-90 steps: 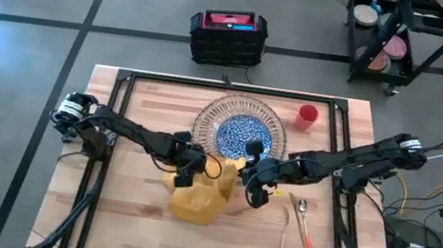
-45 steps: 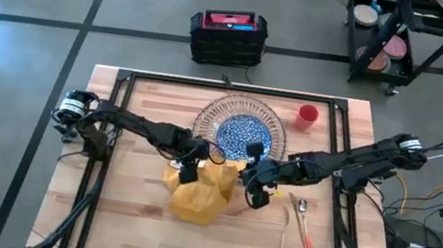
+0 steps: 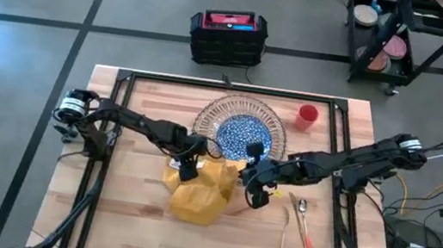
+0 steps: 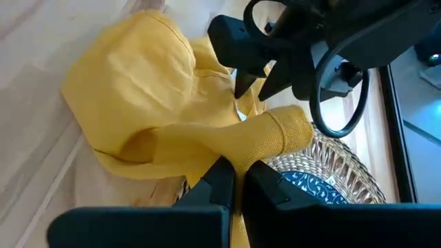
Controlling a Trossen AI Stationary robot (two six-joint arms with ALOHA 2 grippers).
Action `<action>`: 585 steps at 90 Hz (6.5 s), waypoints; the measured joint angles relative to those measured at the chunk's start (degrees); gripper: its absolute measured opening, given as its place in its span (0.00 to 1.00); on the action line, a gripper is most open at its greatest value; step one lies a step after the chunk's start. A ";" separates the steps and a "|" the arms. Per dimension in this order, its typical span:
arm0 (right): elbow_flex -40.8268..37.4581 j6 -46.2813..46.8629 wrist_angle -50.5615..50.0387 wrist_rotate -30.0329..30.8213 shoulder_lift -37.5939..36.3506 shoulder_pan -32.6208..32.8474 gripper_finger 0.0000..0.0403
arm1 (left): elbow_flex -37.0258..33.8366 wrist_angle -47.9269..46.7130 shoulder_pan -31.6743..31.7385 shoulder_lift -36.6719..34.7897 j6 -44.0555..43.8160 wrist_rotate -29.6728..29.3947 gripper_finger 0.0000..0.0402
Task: Set table place
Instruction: Fold the yellow table napkin
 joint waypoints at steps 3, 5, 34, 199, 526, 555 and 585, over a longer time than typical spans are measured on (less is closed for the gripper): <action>0.00 0.00 0.22 0.01 0.00 0.00 0.00 | 0.00 -0.03 0.02 0.00 0.03 0.73 0.38; 0.00 0.00 0.29 0.02 0.00 0.00 0.00 | 0.00 -0.01 0.02 0.00 0.02 1.20 0.35; 0.00 -0.46 0.49 0.10 0.00 0.00 0.00 | 0.00 0.00 0.00 0.00 0.64 3.74 0.01; 42.72 5.90 -30.59 32.98 0.20 5.18 0.00 | 69.00 -57.52 -35.43 -16.53 -6.54 -41.51 0.00; 36.50 -22.30 -3.60 -10.87 23.53 -12.93 0.00 | 55.26 -57.65 -46.00 7.17 -55.17 -40.59 0.00; 37.29 -25.92 -5.68 -16.56 33.06 -14.34 0.05 | 37.85 -57.21 -45.37 1.18 -64.98 -27.34 0.00; 37.27 -26.62 -4.81 -3.78 28.75 -14.01 0.45 | 21.78 -57.25 -44.44 -0.76 -69.62 -9.58 0.00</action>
